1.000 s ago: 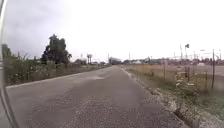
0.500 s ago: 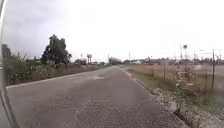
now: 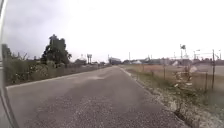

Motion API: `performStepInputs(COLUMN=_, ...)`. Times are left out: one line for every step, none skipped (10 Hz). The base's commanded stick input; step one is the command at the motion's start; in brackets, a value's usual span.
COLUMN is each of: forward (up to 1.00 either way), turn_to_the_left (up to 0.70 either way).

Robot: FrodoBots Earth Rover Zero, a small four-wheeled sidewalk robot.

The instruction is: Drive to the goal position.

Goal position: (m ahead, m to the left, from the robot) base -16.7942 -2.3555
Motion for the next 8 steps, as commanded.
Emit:
performStepInputs(forward=0.08, turn_to_the_left=0.0)
performStepInputs(forward=0.08, turn_to_the_left=0.0)
performStepInputs(forward=0.07, turn_to_the_left=0.0)
performStepInputs(forward=0.07, turn_to_the_left=0.0)
performStepInputs(forward=0.08, turn_to_the_left=0.0)
performStepInputs(forward=0.08, turn_to_the_left=0.0)
performStepInputs(forward=0.07, turn_to_the_left=0.0)
performStepInputs(forward=0.08, turn_to_the_left=0.0)
